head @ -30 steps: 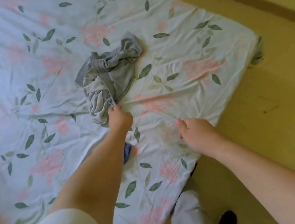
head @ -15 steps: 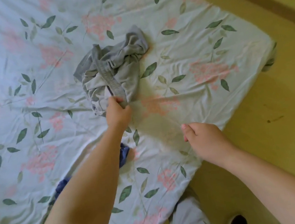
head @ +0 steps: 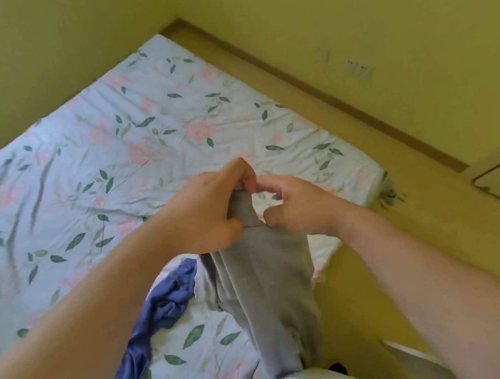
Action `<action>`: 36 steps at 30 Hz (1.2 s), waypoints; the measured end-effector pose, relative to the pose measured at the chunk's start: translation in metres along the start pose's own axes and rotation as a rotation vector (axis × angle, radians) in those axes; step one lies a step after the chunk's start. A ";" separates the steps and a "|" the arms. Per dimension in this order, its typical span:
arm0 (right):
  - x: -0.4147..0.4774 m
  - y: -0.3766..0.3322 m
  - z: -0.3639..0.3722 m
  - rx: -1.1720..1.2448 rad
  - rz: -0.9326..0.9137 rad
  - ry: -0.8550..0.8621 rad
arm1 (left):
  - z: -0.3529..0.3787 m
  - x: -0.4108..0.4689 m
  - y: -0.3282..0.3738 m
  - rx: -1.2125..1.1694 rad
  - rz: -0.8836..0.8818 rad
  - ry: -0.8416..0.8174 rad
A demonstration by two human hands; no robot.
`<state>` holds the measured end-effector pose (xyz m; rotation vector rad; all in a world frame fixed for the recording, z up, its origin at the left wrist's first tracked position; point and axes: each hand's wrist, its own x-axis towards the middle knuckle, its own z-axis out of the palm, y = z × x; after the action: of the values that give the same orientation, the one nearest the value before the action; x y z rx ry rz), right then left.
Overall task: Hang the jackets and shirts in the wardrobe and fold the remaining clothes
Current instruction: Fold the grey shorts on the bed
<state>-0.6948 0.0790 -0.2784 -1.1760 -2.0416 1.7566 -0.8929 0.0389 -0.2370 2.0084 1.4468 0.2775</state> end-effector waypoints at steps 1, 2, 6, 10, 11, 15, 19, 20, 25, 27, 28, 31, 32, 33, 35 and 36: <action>-0.011 -0.008 -0.001 0.004 0.019 -0.058 | -0.007 -0.007 0.016 -0.017 0.023 0.002; -0.022 -0.014 -0.001 0.008 0.045 -0.111 | -0.013 -0.014 0.032 -0.030 0.050 0.003; -0.063 -0.016 -0.003 0.002 0.127 -0.275 | -0.028 -0.033 0.086 -0.090 0.118 -0.024; -0.098 -0.003 -0.012 -0.086 0.203 -0.327 | -0.034 -0.037 0.109 0.026 0.059 -0.191; -0.106 -0.001 -0.018 -0.140 0.221 -0.263 | -0.033 -0.034 0.109 0.088 0.037 -0.256; -0.139 -0.011 -0.052 -0.346 0.226 -0.049 | -0.015 -0.018 0.093 0.350 -0.076 -0.464; -0.164 -0.028 -0.074 -0.697 0.357 -0.203 | 0.010 -0.004 0.078 0.587 -0.122 -0.527; -0.167 -0.029 -0.076 -0.835 0.397 -0.224 | 0.015 -0.001 0.076 0.616 -0.126 -0.529; -0.186 -0.027 -0.085 -1.270 0.640 -0.162 | 0.041 0.005 0.073 0.759 -0.176 -0.545; -0.190 -0.025 -0.088 -1.338 0.803 -0.072 | 0.060 0.005 0.073 0.795 -0.200 -0.522; -0.193 -0.024 -0.089 -1.365 0.863 -0.001 | 0.070 0.005 0.073 0.790 -0.221 -0.495; -0.199 -0.020 -0.093 -1.446 0.881 0.234 | 0.092 0.008 0.073 0.627 -0.338 -0.342; -0.202 -0.019 -0.094 -1.453 0.861 0.318 | 0.096 0.010 0.074 0.567 -0.373 -0.286; -0.205 -0.019 -0.094 -1.460 0.832 0.394 | 0.099 0.011 0.076 0.510 -0.405 -0.230; -0.211 -0.019 -0.095 -1.494 0.761 0.499 | 0.099 0.015 0.079 0.415 -0.452 -0.140; -0.215 -0.019 -0.096 -1.515 0.730 0.526 | 0.096 0.017 0.080 0.353 -0.480 -0.115</action>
<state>-0.5017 0.0067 -0.1638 -2.5142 -2.5340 -0.5166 -0.7753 0.0033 -0.2664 1.8188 1.9437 -0.3132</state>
